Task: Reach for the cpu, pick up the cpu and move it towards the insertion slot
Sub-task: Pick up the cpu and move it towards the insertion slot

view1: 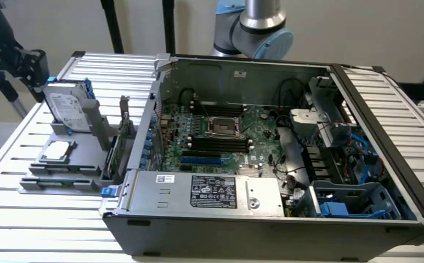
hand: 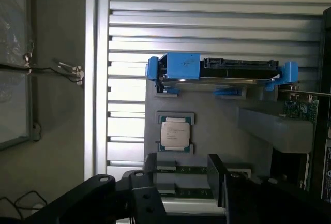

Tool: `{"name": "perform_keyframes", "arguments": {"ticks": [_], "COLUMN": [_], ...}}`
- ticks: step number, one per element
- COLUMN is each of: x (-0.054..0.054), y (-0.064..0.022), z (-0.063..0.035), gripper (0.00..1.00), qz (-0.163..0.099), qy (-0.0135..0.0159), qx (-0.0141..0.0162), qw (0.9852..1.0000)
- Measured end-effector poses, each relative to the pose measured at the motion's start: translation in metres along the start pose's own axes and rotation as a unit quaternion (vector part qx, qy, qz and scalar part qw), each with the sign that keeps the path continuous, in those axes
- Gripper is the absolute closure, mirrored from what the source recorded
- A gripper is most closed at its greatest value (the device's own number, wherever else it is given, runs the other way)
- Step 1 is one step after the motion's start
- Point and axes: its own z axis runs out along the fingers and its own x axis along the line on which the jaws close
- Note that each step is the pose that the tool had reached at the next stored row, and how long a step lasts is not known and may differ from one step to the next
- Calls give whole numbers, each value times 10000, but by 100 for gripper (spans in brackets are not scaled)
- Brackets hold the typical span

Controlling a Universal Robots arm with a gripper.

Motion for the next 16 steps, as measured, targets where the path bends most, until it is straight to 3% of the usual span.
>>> {"name": "perform_keyframes", "arguments": {"ticks": [5, 16], "x": [1, 1], "y": [-1, -13], "z": [12, 212], "gripper": [29, 29], "qz": [1, 56], "qy": [-1, -2], "qx": [-1, 0], "qw": [10000, 10000]}}
